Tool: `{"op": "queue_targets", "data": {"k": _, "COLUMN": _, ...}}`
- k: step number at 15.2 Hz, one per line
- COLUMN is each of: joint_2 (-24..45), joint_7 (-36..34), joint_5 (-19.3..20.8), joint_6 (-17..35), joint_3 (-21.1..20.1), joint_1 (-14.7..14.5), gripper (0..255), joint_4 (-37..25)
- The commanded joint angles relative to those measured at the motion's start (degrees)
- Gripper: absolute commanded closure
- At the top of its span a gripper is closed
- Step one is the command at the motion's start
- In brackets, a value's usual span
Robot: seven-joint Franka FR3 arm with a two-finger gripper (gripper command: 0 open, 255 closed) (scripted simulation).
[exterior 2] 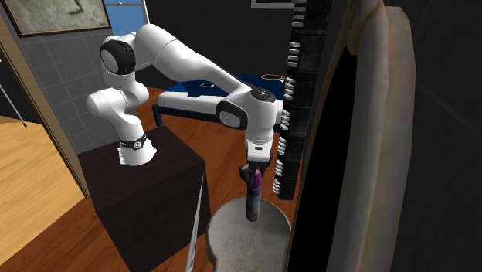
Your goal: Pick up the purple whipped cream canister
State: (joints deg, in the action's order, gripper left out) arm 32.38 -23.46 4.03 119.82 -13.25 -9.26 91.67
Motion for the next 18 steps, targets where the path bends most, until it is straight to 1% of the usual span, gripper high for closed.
{"op": "queue_targets", "data": {"k": 1, "joint_2": 0.1, "joint_7": 0.0, "joint_5": 0.0, "joint_6": 0.0, "joint_3": 0.0, "joint_1": 0.0, "gripper": 255, "joint_4": 0.0}}
{"op": "queue_targets", "data": {"k": 6, "joint_2": 0.1, "joint_7": 0.0, "joint_5": 0.0, "joint_6": 0.1, "joint_3": 0.0, "joint_1": 0.0, "gripper": 255, "joint_4": 0.1}}
{"op": "queue_targets", "data": {"k": 18, "joint_2": -3.8, "joint_7": 0.2, "joint_5": -0.8, "joint_6": -7.2, "joint_3": -0.5, "joint_1": 0.3, "gripper": 255, "joint_4": -3.4}}
